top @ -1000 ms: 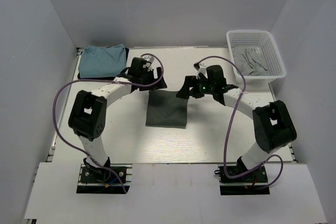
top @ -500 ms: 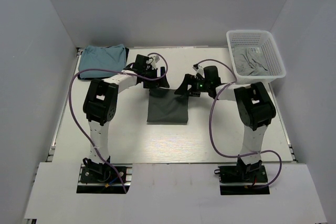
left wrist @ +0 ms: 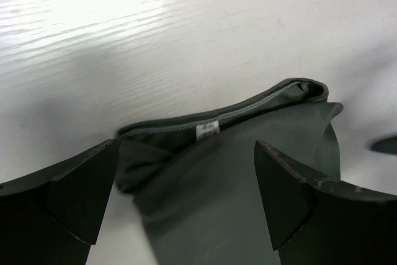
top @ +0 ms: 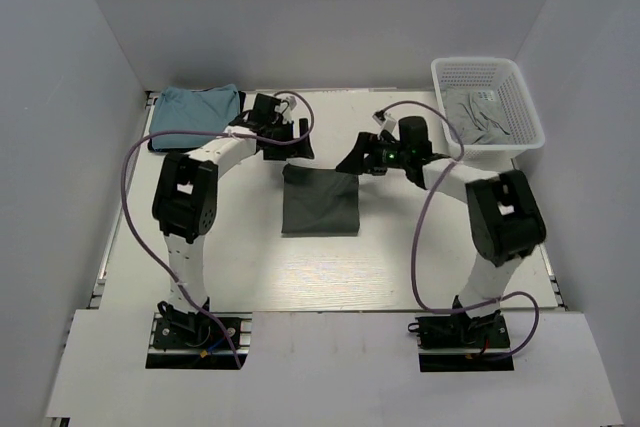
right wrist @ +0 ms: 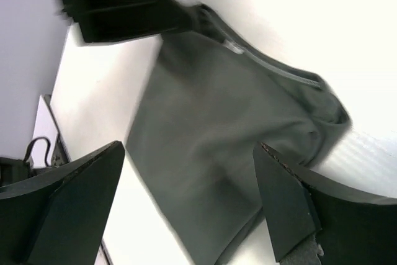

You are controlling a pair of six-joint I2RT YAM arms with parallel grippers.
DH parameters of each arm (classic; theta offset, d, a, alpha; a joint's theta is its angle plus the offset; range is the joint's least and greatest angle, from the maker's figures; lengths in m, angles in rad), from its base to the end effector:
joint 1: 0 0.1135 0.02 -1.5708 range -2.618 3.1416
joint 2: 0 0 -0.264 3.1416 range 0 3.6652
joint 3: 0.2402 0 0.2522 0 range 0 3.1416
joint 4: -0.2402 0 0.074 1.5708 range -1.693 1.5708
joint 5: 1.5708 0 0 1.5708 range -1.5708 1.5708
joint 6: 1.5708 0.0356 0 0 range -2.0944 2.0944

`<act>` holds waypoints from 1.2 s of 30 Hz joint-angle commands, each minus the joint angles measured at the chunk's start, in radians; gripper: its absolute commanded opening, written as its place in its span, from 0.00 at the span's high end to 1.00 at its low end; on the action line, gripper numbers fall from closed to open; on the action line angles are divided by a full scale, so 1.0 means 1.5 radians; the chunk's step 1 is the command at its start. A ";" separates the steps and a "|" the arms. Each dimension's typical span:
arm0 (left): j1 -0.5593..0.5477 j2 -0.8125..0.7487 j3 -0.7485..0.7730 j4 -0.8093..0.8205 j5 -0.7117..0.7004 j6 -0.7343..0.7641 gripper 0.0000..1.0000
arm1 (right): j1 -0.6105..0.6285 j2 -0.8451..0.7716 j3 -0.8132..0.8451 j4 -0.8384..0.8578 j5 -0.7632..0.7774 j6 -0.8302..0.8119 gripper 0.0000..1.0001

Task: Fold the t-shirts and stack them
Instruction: Put the neatly folded tshirt into the corner of the board with the left arm

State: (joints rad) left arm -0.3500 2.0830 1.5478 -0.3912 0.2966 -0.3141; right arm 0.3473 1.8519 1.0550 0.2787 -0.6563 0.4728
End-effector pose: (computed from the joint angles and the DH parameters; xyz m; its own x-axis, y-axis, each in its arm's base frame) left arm 0.4244 -0.1660 0.1839 -0.8665 0.0018 -0.4991 0.2367 0.8818 -0.4078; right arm 0.3651 0.1553 0.1833 -0.7644 0.1070 -0.6358 -0.4717 0.5794 0.6647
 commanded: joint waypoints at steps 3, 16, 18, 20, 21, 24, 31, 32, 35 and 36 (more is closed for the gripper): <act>-0.010 -0.138 -0.001 -0.085 -0.114 0.013 0.00 | 0.002 -0.152 -0.052 -0.084 0.039 -0.079 0.10; -0.038 -0.238 -0.304 -0.009 -0.043 -0.024 0.00 | 0.005 -0.391 -0.238 -0.135 0.130 -0.041 0.10; -0.052 -0.227 -0.304 -0.003 -0.049 -0.033 0.00 | 0.004 -0.407 -0.245 -0.145 0.137 -0.046 0.10; -0.052 -0.212 -0.304 -0.003 -0.070 -0.041 0.00 | 0.005 -0.423 -0.249 -0.158 0.154 -0.047 0.10; -0.052 -0.198 -0.304 0.004 -0.078 -0.041 0.02 | 0.005 -0.437 -0.248 -0.163 0.160 -0.050 0.10; -0.058 -0.148 -0.275 -0.011 -0.085 -0.041 0.06 | 0.003 -0.456 -0.249 -0.182 0.193 -0.054 0.10; -0.093 -0.079 -0.262 -0.029 -0.179 -0.067 0.30 | 0.000 -0.477 -0.249 -0.184 0.229 -0.063 0.10; -0.093 -0.079 -0.262 -0.029 -0.190 -0.074 0.33 | 0.003 -0.477 -0.248 -0.185 0.231 -0.064 0.10; -0.117 -0.048 -0.244 -0.051 -0.232 -0.086 0.47 | 0.000 -0.484 -0.253 -0.208 0.253 -0.065 0.10; -0.124 -0.040 -0.236 -0.061 -0.261 -0.086 0.49 | 0.003 -0.494 -0.256 -0.205 0.267 -0.065 0.10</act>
State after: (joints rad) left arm -0.4984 1.9087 1.2175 -0.3882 0.0132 -0.4183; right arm 0.3534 1.1507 0.6876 -0.0200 -0.3149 0.3962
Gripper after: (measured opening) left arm 0.537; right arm 0.904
